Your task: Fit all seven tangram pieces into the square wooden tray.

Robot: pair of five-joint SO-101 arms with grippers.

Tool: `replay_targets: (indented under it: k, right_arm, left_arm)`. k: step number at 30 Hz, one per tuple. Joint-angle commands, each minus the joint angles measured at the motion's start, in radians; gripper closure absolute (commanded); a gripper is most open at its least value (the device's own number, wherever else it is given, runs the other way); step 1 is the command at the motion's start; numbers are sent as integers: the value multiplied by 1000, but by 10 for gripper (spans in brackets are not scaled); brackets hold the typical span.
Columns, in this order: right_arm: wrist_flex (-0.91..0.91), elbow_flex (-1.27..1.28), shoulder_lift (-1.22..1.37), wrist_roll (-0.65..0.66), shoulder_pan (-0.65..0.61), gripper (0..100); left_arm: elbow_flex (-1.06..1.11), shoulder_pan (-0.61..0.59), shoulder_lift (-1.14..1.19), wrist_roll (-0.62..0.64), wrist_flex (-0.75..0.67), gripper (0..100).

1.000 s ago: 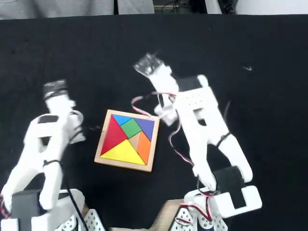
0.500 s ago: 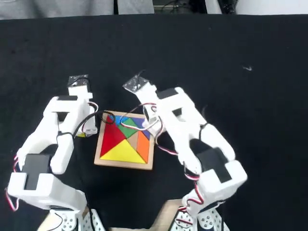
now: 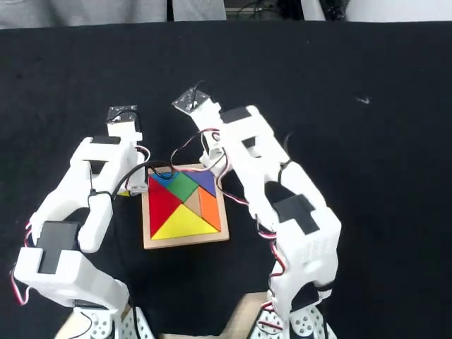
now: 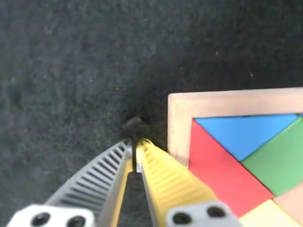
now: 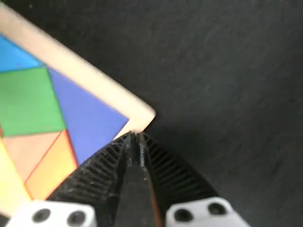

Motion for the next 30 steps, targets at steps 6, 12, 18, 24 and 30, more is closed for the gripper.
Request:
replay_targets:
  k: [6, 12, 18, 24, 30]
  right_arm:
    - [107, -45, -487, -68, 193, 988]
    - [124, -54, -782, -66, 290, 988]
    - [296, -108, -1035, -118, 354, 988]
    - [499, -196, -1322, -130, 351, 987]
    - [615, -194, -1572, -132, 354, 987]
  left_arm:
    - [-229, -142, -138, 81, 12, 971]
    - [-392, -171, -445, -81, 61, 971]
    - [-582, -154, -674, -112, 282, 971]
    - [-719, -154, -968, -97, 519, 971]
    - [-639, -154, -1304, -106, 620, 971]
